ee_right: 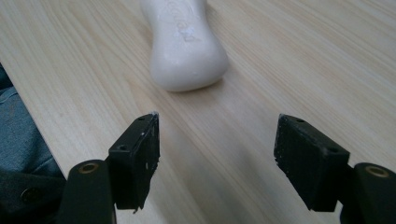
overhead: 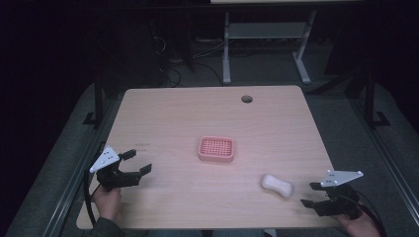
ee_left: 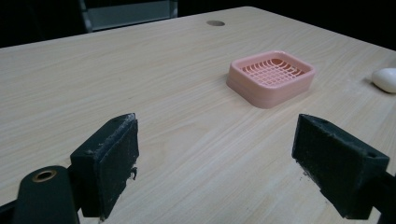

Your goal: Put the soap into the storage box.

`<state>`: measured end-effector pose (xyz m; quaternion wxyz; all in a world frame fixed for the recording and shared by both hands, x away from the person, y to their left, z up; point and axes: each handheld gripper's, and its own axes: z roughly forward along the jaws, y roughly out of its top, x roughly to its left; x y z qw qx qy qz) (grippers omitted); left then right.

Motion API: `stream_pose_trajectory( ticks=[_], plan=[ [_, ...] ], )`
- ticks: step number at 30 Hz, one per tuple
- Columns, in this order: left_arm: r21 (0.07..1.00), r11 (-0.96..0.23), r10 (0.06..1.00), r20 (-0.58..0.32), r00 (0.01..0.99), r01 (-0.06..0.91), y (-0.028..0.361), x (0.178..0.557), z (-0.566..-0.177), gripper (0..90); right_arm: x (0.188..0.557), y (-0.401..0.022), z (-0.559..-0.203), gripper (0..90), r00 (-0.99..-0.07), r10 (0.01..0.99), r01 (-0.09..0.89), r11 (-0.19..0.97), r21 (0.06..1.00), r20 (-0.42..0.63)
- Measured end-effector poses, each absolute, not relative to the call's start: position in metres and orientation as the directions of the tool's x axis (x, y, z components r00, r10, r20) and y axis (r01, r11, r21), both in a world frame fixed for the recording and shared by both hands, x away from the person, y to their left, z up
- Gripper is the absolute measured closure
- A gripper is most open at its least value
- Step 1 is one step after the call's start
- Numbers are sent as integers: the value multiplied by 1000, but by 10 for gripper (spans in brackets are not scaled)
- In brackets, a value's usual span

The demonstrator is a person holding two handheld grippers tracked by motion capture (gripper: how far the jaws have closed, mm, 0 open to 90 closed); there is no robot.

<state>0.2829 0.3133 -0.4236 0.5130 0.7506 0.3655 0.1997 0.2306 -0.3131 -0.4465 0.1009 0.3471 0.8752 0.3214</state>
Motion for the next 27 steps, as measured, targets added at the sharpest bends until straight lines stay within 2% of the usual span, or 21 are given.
stream_pose_trajectory(
  ticks=[27],
  plan=[
    [913, -214, 752, -72, 656, 346, 312, 283, -424, 141, 256, -263, -431, 302, -820, 573, 454, 666, 592, -15]
  ],
)
